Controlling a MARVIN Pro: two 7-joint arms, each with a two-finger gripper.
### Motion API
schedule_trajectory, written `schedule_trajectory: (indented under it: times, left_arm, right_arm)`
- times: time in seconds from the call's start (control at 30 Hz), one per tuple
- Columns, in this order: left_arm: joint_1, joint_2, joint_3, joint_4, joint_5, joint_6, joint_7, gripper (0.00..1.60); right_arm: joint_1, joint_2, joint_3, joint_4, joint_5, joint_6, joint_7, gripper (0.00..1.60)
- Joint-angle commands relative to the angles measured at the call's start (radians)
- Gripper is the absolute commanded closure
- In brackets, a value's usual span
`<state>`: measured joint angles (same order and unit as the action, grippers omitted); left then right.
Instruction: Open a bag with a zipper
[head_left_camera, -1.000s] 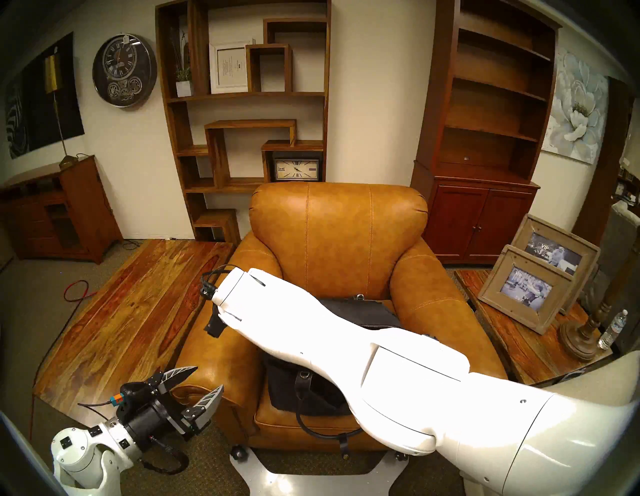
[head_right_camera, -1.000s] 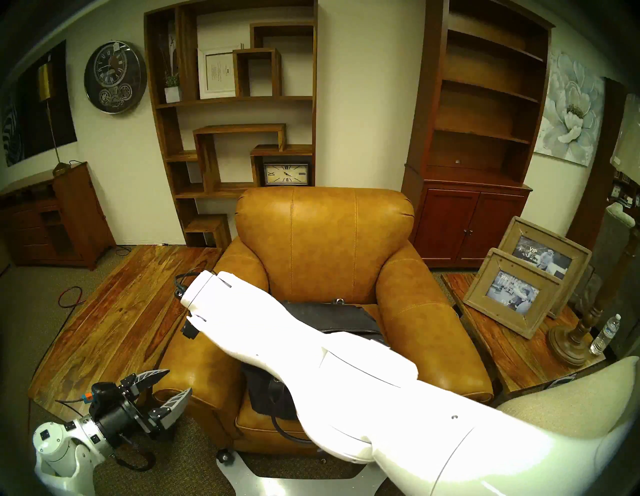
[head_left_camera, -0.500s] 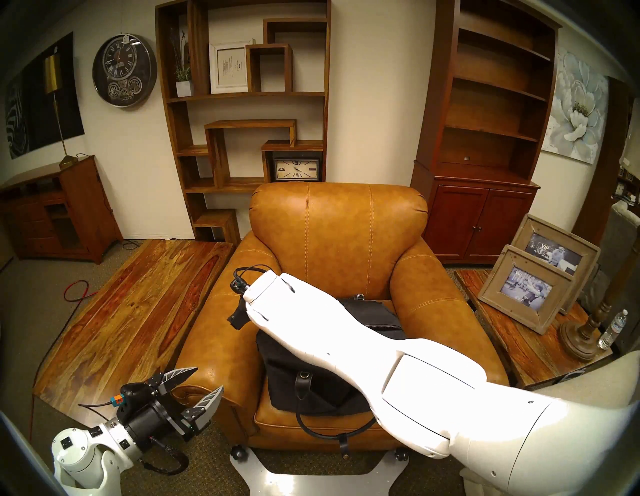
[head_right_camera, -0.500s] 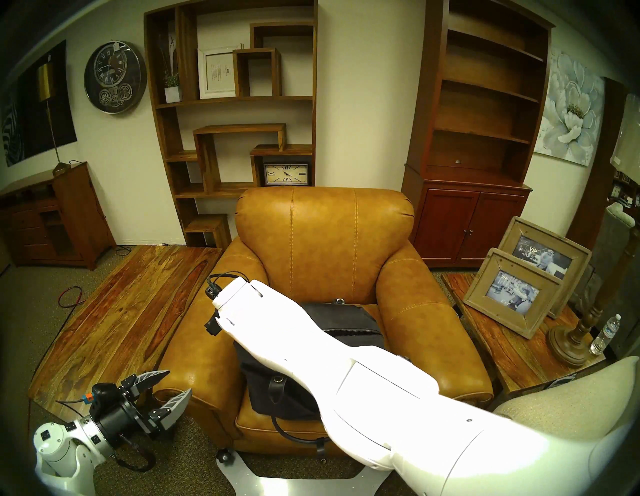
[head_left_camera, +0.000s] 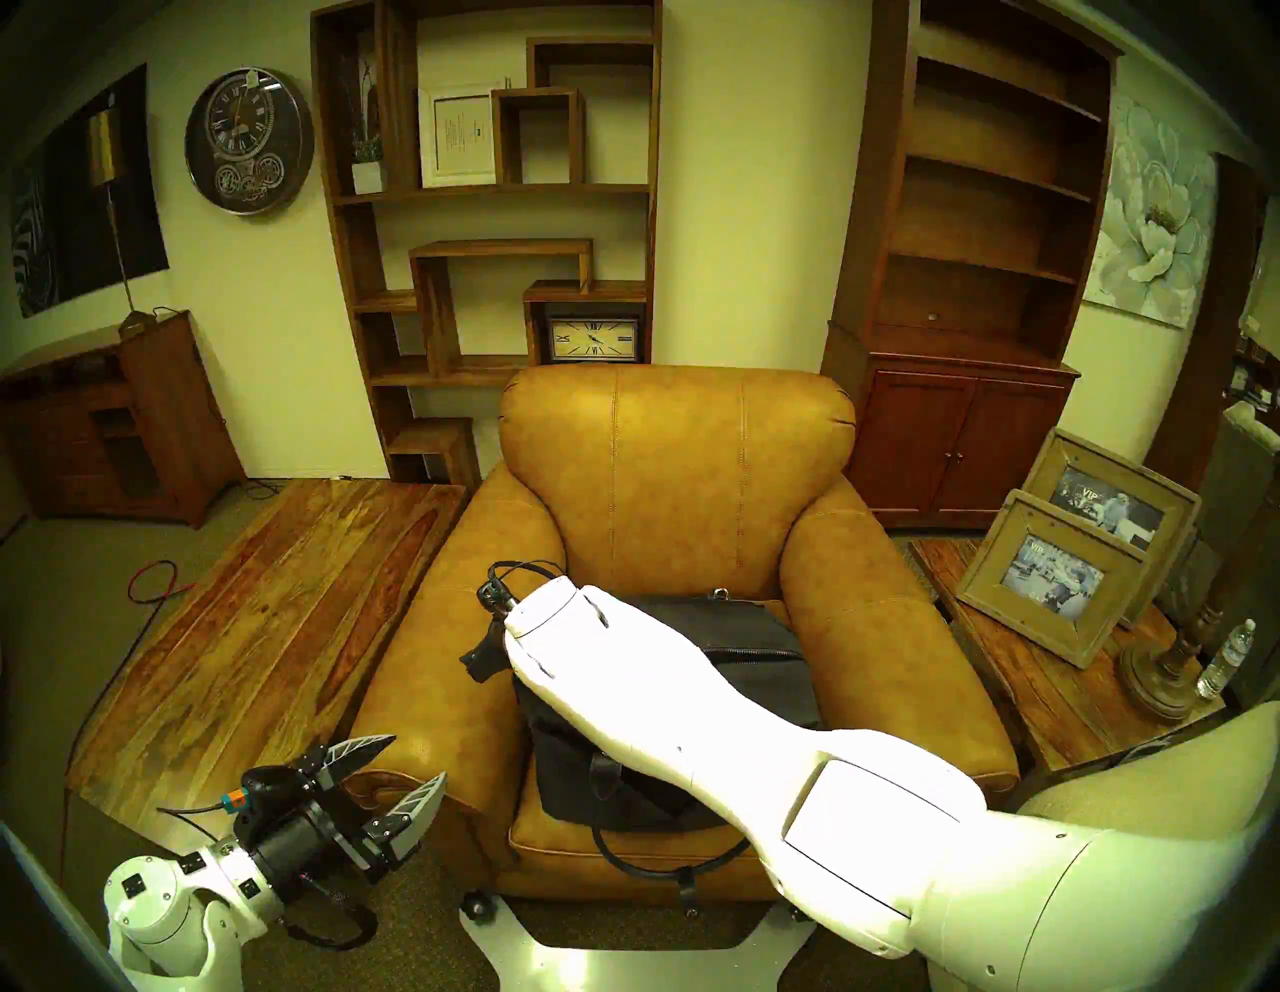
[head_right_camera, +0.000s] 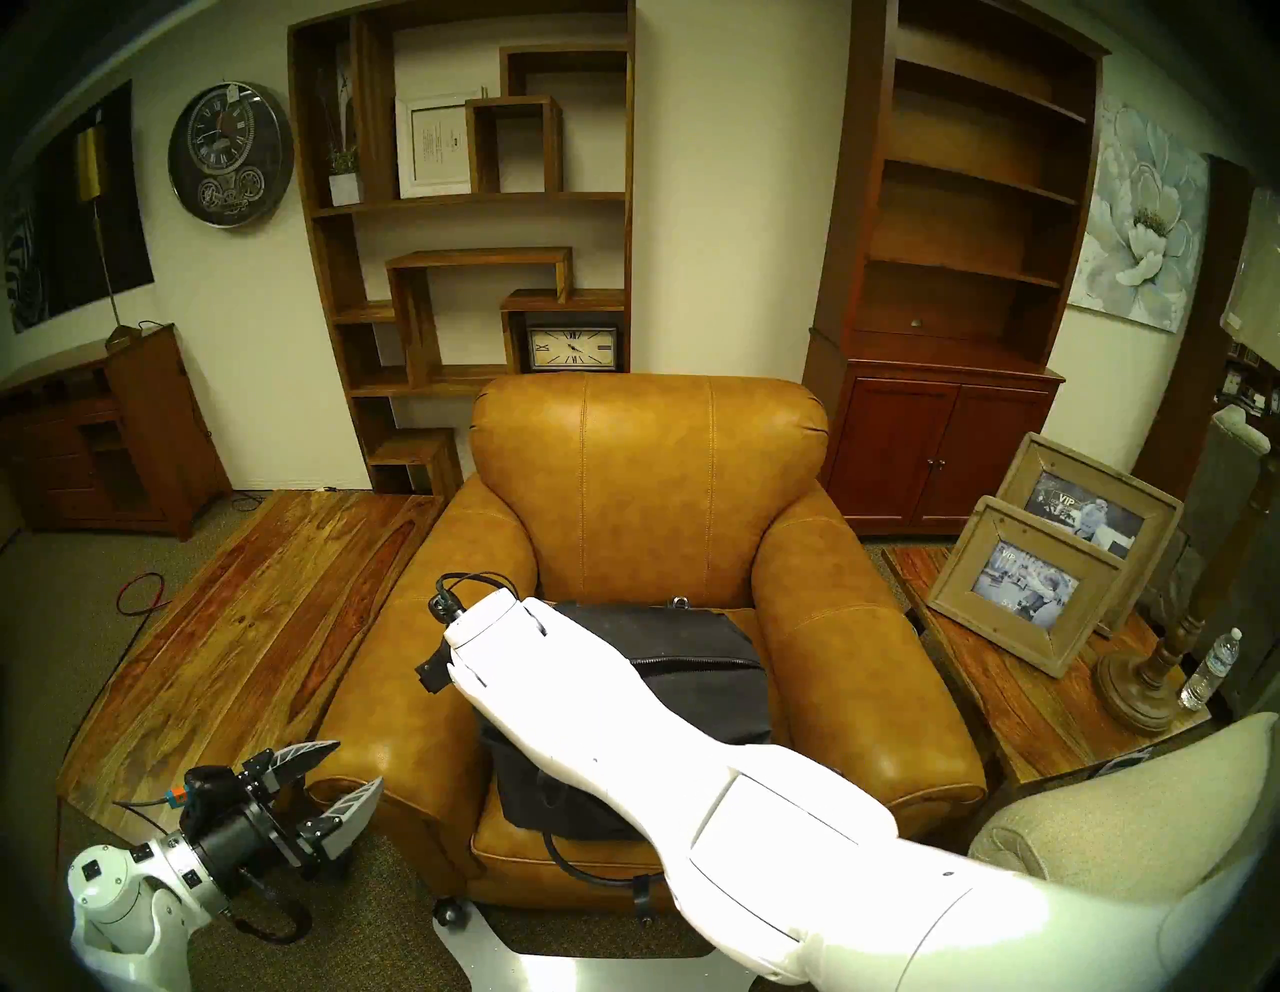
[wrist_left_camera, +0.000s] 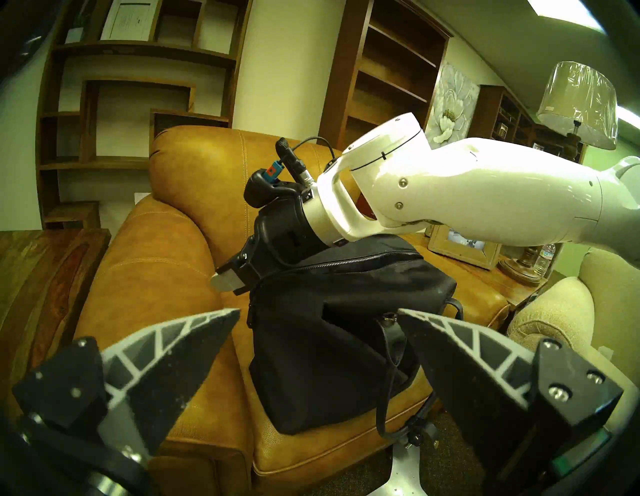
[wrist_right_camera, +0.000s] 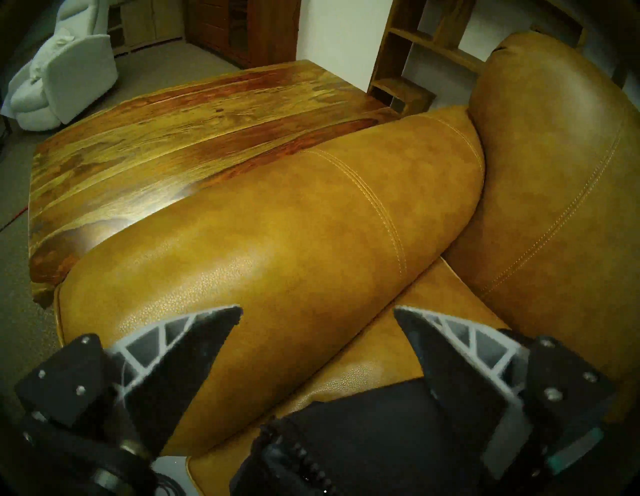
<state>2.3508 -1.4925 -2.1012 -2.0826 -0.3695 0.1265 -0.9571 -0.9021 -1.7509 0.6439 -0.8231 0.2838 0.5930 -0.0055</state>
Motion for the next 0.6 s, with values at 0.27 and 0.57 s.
schedule_trajectory:
  times: [0.27,0.57]
  left_arm:
    - [-0.005,0.0,-0.001,-0.006,0.0,-0.002,-0.004,0.0]
    - [-0.008,-0.001,-0.001,-0.004,0.001,-0.002,-0.007,0.0]
  right_arm:
    - [-0.152,0.134,0.077,-0.105,0.021,-0.04,-0.111,0.0]
    - [-0.224,0.172,0.124,-0.213,0.036,-0.097,-0.166,0.0]
